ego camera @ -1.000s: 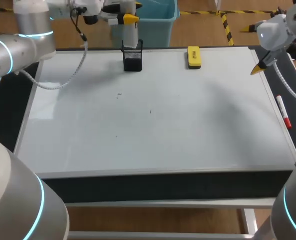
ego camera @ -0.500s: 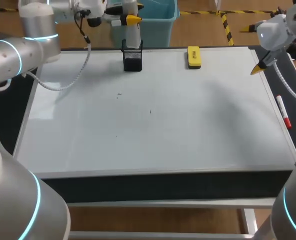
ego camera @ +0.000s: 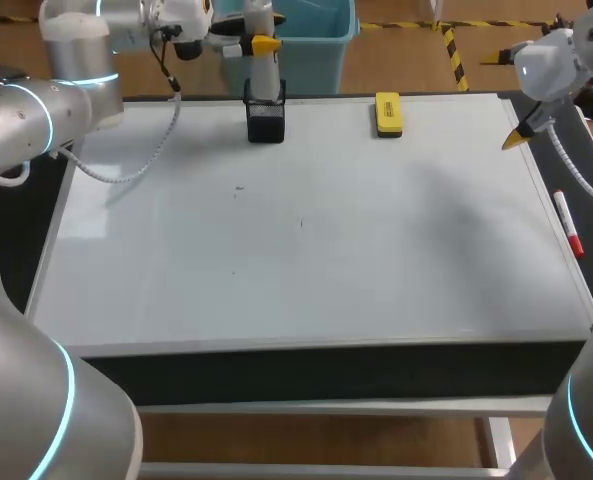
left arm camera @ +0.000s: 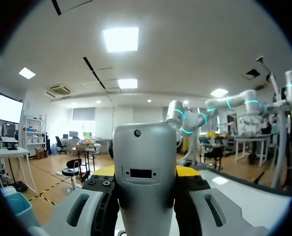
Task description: Pick up the inspection probe, press it on each red-marked spot on the whiteboard one by one, put down the probe, pick up the eraser, and wipe off all the red marks.
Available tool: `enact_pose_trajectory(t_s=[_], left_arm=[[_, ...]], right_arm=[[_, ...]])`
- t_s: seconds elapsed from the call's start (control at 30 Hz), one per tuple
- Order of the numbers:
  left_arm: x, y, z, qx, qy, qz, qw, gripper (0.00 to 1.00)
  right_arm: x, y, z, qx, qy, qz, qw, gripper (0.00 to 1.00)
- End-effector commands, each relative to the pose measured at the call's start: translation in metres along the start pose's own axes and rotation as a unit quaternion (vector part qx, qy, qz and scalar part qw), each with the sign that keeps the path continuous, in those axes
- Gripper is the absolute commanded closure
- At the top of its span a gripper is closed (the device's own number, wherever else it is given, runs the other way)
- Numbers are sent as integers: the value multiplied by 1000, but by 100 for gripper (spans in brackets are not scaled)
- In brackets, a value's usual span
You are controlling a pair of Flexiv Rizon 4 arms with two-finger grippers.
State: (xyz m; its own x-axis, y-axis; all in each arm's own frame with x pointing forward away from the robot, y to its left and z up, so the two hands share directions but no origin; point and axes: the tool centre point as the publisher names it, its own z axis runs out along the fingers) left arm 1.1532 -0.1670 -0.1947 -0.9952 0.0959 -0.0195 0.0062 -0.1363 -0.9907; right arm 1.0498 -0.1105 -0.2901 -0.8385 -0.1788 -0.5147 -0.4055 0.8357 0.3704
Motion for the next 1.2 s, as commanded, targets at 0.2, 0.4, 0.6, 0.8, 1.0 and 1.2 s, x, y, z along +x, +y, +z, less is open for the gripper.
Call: enact_pose_trajectory(t_s=[0.2,0.4,0.6,0.8,1.0,1.2], left_arm=[[-16,19,-3,4,8,-12,1000,100],[-21,31,-3,6,5,-19,1000,100],[-25,42,-2,7,2,-27,1000,100],[-25,52,-3,4,-2,-36,999,100],[-28,60,-5,0,-5,-41,999,100],[-28,69,-5,0,-10,-48,999,100]], right_arm=[[0,0,0,2,1,-1,1000,0],[0,0,0,2,1,-1,1000,0],[0,0,0,2,1,-1,1000,0],[0,0,0,2,1,-1,1000,0],[0,0,0,2,1,-1,1000,0],[0,0,0,2,1,-1,1000,0]])
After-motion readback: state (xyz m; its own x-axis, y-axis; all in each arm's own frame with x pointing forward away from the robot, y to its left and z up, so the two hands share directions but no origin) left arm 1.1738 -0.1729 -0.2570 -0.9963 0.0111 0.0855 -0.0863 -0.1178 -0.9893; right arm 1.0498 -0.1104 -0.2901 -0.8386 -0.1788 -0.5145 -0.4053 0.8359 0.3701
